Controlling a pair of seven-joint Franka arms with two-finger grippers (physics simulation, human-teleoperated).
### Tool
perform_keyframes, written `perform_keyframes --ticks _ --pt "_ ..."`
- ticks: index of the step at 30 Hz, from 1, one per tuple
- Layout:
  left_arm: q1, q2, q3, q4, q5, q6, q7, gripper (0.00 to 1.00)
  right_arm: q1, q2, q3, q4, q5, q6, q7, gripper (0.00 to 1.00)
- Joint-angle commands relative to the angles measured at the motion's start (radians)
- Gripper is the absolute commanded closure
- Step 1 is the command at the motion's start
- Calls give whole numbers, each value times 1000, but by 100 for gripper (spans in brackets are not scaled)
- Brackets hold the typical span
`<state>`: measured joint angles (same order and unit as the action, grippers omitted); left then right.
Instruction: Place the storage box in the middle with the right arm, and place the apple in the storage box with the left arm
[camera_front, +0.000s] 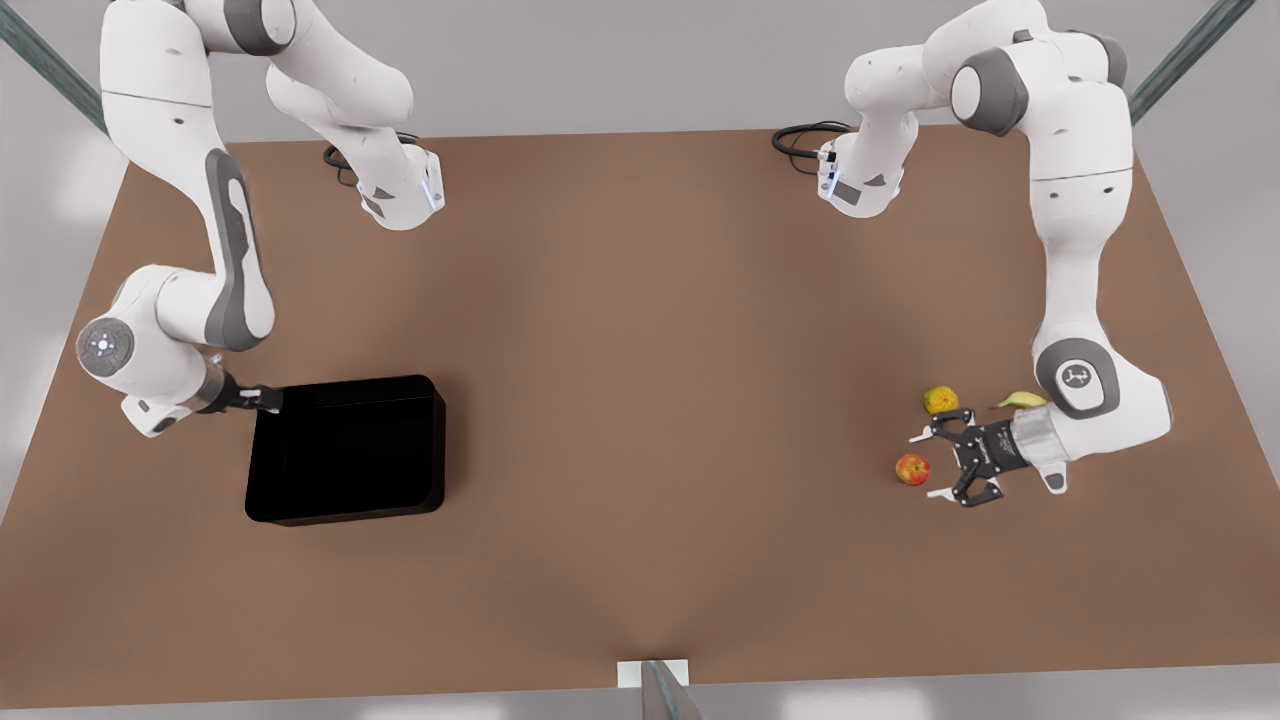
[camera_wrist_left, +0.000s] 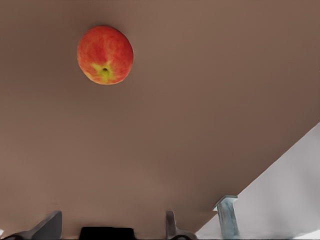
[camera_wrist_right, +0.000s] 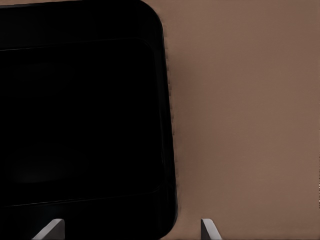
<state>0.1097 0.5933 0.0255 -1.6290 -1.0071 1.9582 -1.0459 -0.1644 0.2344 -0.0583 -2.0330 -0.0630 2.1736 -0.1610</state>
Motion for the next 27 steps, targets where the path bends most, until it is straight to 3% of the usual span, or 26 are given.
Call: perform_keyframes --ticks 1,8,20,21,23,24,27 --pt "-1 8 -1 0 -199 1 3 0 3 8 0 5 0 2 0 0" --pt "-1 45 54 -58 -202 -119 256 0 -7 160 0 125 2 54 -68 0" --pt "-2 128 91 -69 -254 -73 377 0 -15 313 0 157 0 92 -68 0" --pt "-2 134 91 -69 -254 -73 380 0 -23 315 0 157 0 92 -68 8" --pt "-1 149 105 -69 -258 -73 392 0 -24 315 0 157 -1 87 -91 51" --pt "2 155 105 -68 -258 -73 405 0 -24 316 0 157 -1 87 -91 59" --pt "8 154 126 -71 -260 -96 406 0 -24 316 0 157 -1 74 -94 63"
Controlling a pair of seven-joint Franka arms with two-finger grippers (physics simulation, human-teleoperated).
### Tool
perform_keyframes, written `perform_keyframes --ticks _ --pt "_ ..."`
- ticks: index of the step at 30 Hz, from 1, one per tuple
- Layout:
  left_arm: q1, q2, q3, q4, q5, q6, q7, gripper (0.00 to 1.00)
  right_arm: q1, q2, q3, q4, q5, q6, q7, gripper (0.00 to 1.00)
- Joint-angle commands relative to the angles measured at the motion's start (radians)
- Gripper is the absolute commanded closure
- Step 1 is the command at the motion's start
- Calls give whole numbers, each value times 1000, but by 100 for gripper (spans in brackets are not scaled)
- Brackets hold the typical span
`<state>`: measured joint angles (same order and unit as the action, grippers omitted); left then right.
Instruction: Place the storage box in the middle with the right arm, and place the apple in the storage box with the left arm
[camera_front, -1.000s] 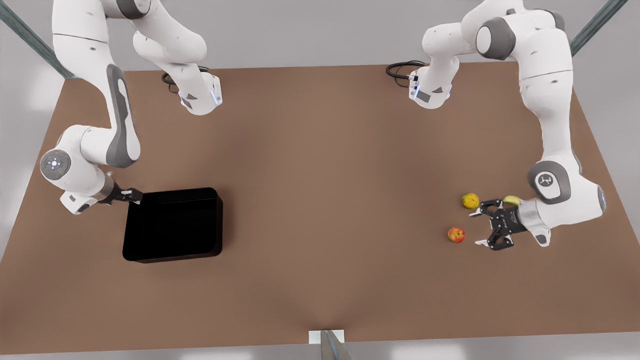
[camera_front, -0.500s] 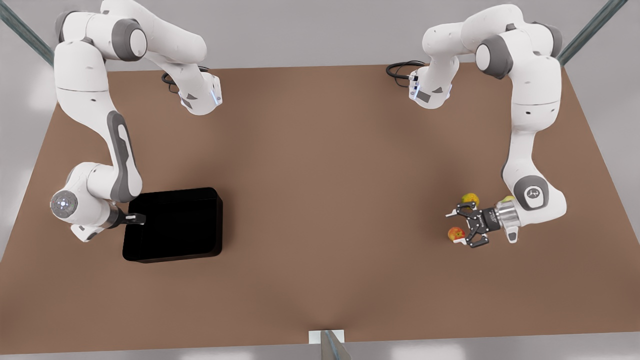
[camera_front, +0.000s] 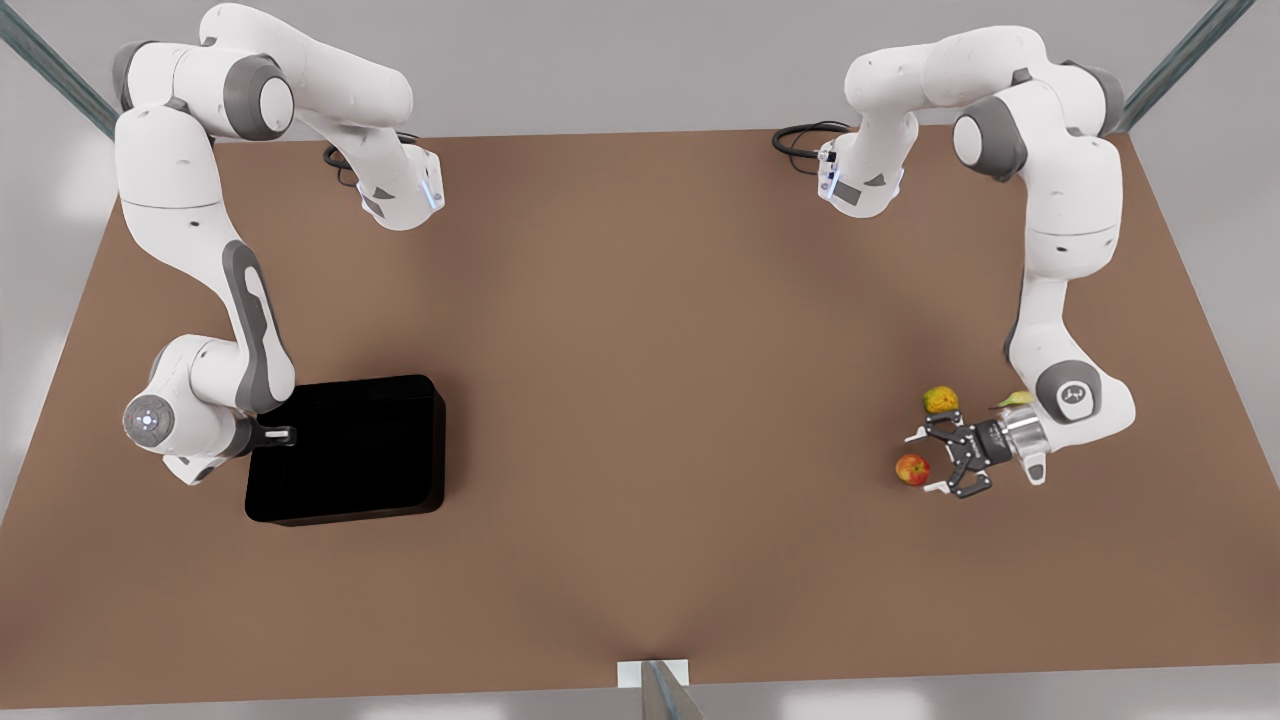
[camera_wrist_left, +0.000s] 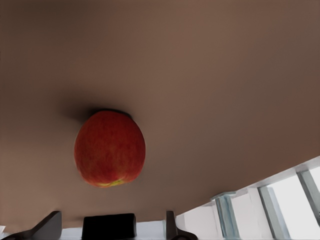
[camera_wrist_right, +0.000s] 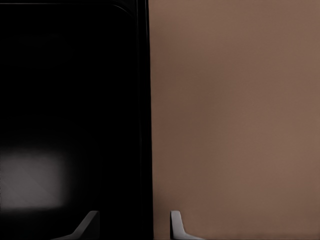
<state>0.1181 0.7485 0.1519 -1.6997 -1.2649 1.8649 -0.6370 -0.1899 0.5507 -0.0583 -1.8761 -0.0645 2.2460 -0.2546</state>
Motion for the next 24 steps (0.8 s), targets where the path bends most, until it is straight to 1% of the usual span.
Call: perform_keyframes --ticks 1,4,11,14,18,24 --pt "0 0 0 0 -10 0 2 0 0 0 0 0 0 0 0 63" --pt "0 3 0 -2 -47 10 7 0 -8 6 0 2 -1 -3 -28 66" --pt "2 28 2 -5 -91 5 -3 0 -8 9 0 5 -1 -16 -32 67" --pt "6 32 15 -11 -148 -1 -9 0 -8 9 0 5 -3 -17 -32 75" --pt "15 58 15 -11 -209 2 -10 0 -8 8 0 8 -3 -25 -34 75" --pt "15 57 15 -12 -215 -3 -15 0 -6 3 2 17 -3 -25 -49 76"
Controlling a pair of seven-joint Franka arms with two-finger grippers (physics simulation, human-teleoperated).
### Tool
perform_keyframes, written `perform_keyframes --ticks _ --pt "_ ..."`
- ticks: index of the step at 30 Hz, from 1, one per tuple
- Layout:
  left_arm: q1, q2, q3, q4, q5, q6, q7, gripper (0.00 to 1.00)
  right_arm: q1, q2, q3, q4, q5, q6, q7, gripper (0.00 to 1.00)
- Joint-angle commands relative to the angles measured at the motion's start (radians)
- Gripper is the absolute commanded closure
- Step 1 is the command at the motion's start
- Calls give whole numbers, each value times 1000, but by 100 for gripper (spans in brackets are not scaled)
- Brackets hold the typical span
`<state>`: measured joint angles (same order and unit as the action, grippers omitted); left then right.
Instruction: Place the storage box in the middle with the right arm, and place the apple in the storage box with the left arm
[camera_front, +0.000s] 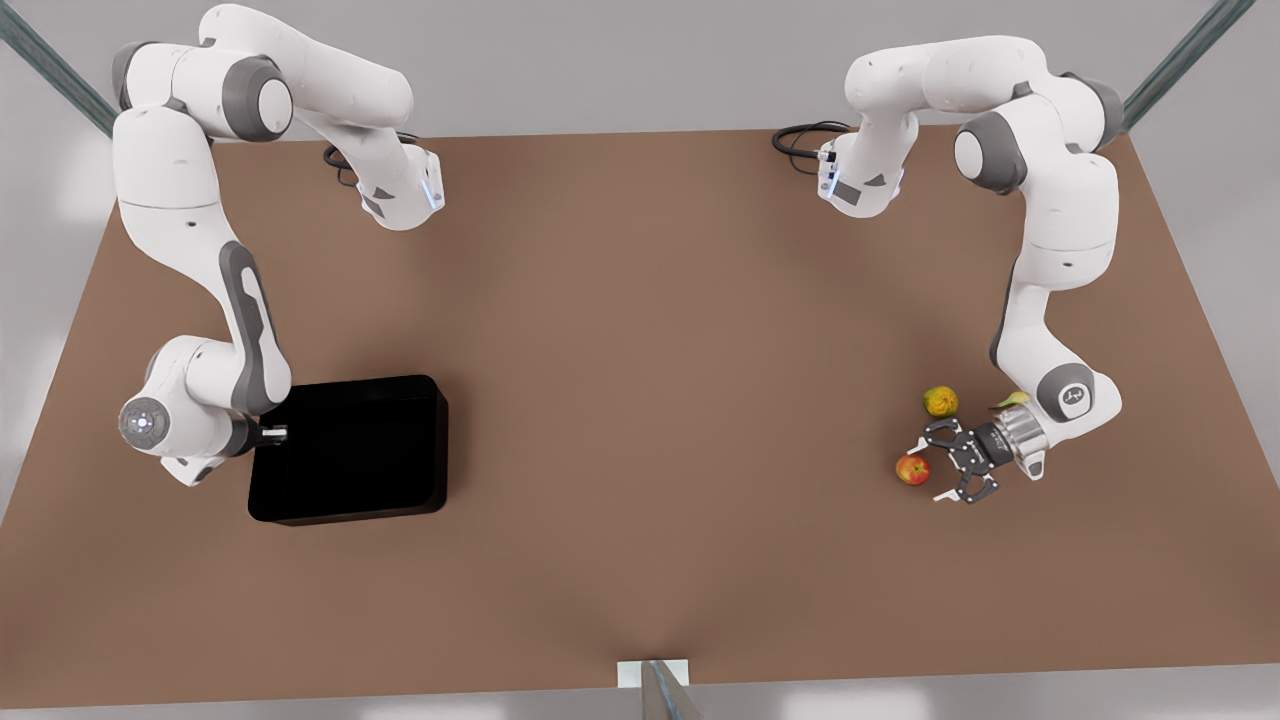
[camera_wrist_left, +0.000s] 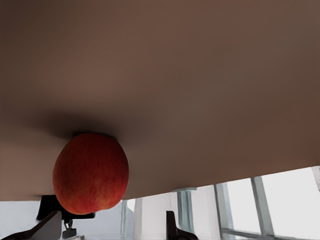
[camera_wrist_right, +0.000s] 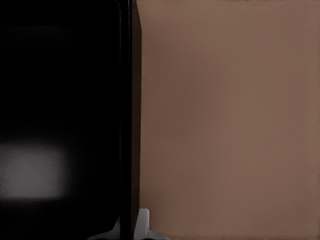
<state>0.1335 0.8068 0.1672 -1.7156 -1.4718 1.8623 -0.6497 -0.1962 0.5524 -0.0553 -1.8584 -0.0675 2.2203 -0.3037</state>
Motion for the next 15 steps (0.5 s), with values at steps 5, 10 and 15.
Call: perform_keyframes --ticks 5,10,15 --pt "-2 9 -3 4 1 11 13 0 3 3 0 2 0 -1 -2 79" --pt "-2 9 -3 8 18 -5 24 0 8 1 9 22 2 -2 -17 79" --pt "-2 11 -5 10 54 -51 41 0 24 -2 49 48 5 -1 -28 79"
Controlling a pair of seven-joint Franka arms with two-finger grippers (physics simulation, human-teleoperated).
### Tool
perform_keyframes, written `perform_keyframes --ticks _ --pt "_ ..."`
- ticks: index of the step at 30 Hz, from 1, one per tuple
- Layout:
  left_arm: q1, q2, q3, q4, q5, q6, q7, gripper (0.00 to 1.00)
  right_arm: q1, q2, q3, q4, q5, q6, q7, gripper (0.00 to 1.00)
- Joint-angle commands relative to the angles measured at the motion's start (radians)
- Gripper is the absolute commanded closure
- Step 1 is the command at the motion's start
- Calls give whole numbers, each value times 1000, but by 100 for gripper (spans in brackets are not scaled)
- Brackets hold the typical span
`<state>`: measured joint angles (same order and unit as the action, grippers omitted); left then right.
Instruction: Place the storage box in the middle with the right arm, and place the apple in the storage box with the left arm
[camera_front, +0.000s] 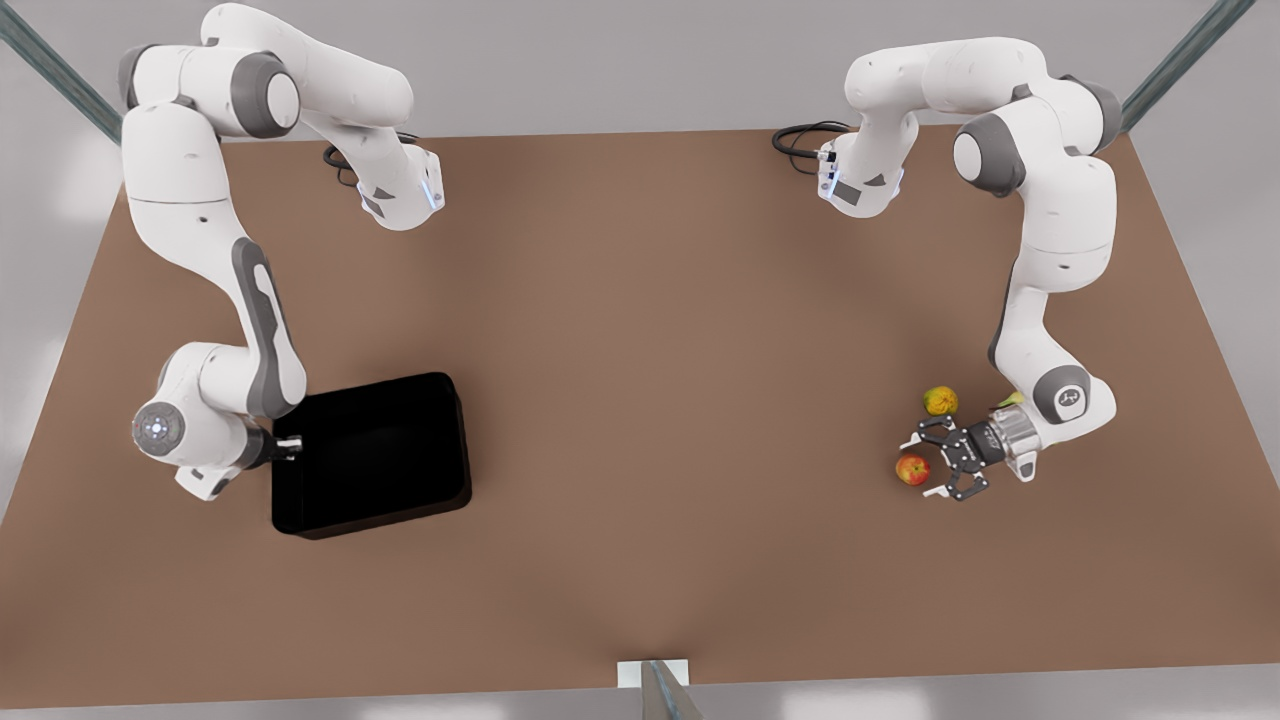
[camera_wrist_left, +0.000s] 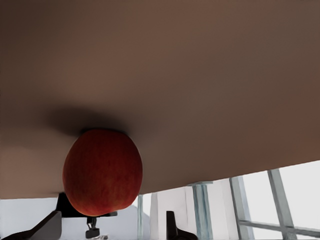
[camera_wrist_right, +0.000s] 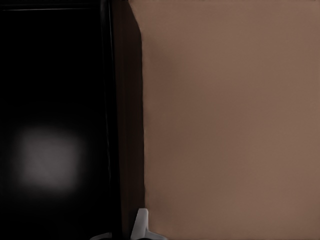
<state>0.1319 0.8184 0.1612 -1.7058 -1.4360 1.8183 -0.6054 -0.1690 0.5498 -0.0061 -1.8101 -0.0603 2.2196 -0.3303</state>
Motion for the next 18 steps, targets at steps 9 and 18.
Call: perform_keyframes --ticks 9,18 --pt "-1 28 -5 5 5 18 32 0 261 8 58 155 145 -1 10 79" --pt "0 41 -8 -38 -142 1 30 0 537 269 58 477 232 6 13 79"
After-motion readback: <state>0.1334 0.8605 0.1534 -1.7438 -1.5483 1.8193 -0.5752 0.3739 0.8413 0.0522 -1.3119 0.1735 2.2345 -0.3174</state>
